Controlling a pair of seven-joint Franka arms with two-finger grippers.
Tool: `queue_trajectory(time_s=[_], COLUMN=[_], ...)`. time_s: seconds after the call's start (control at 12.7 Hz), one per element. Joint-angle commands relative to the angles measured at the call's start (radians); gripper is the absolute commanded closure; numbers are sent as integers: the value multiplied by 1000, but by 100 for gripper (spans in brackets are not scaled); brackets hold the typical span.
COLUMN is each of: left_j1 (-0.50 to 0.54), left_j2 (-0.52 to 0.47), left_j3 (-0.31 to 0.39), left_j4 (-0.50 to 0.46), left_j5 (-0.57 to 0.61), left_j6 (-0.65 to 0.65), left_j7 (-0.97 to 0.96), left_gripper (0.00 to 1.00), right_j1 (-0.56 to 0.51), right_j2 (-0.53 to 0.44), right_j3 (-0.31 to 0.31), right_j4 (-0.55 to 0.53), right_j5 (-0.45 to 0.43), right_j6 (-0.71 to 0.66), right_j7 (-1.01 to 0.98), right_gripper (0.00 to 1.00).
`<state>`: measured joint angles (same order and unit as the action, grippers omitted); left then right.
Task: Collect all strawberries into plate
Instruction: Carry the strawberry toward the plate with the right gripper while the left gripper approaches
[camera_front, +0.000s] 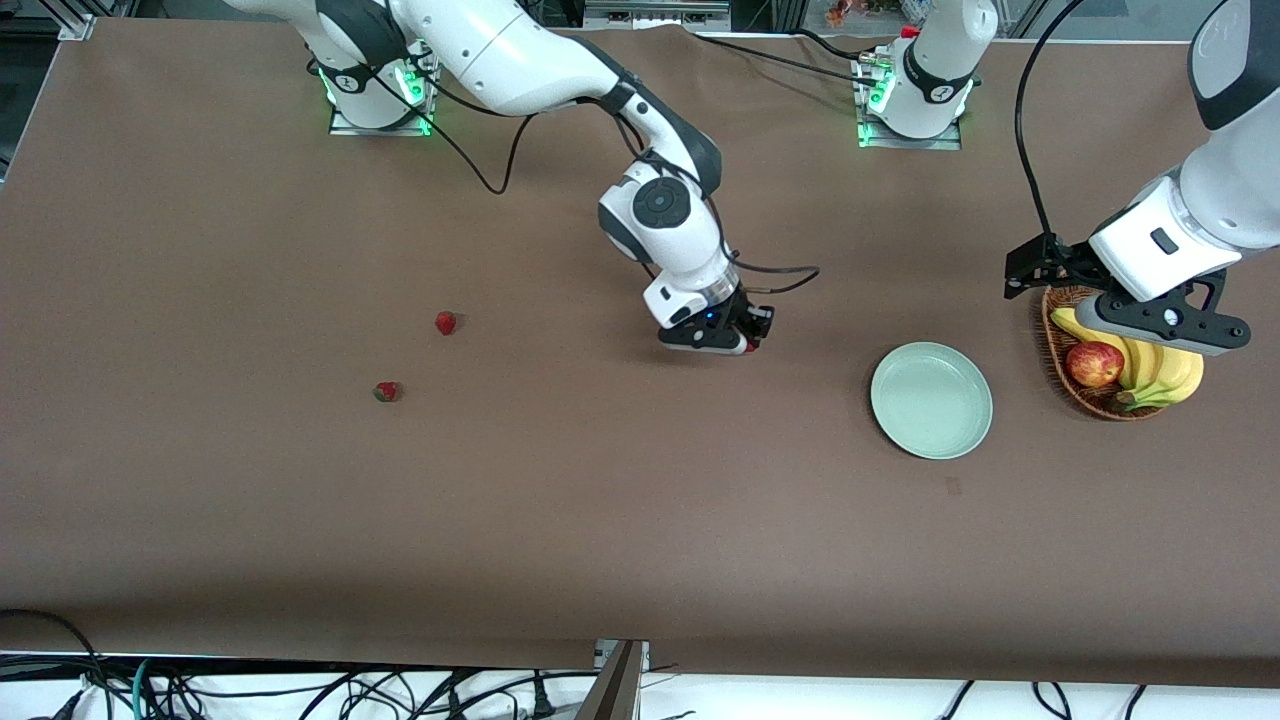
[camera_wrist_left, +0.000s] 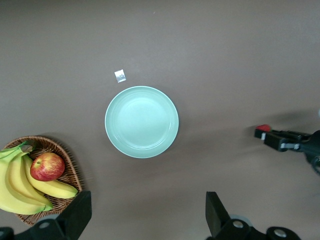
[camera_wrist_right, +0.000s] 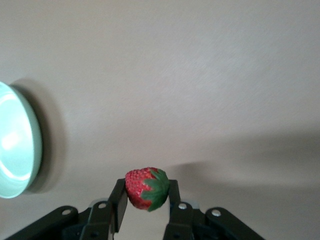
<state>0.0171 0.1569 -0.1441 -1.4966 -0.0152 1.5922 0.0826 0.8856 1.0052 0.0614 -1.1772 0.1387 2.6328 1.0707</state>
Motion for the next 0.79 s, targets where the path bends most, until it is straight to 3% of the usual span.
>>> queue_trajectory(time_s=[0.0, 0.24, 0.55, 0.71], left_j1=[-3, 1, 1, -3], left_j2=[19, 23, 58, 58], left_j3=[1, -2, -3, -9], left_j4=[26, 16, -5, -13], left_j5=[-5, -12, -17, -6], left_j6=[-20, -112, -211, -233], left_j7=[2, 12, 14, -1], left_gripper=[0, 0, 0, 0], right_j1=[10, 10, -3, -29], right_j2=[47, 66, 27, -9], right_j3=[-11, -12, -29, -31], right_j4=[44, 42, 42, 42], right_j5=[6, -1, -7, -10], right_j6=[67, 87, 44, 3], right_j7=[34, 31, 18, 8], right_gripper=[76, 53, 31, 26])
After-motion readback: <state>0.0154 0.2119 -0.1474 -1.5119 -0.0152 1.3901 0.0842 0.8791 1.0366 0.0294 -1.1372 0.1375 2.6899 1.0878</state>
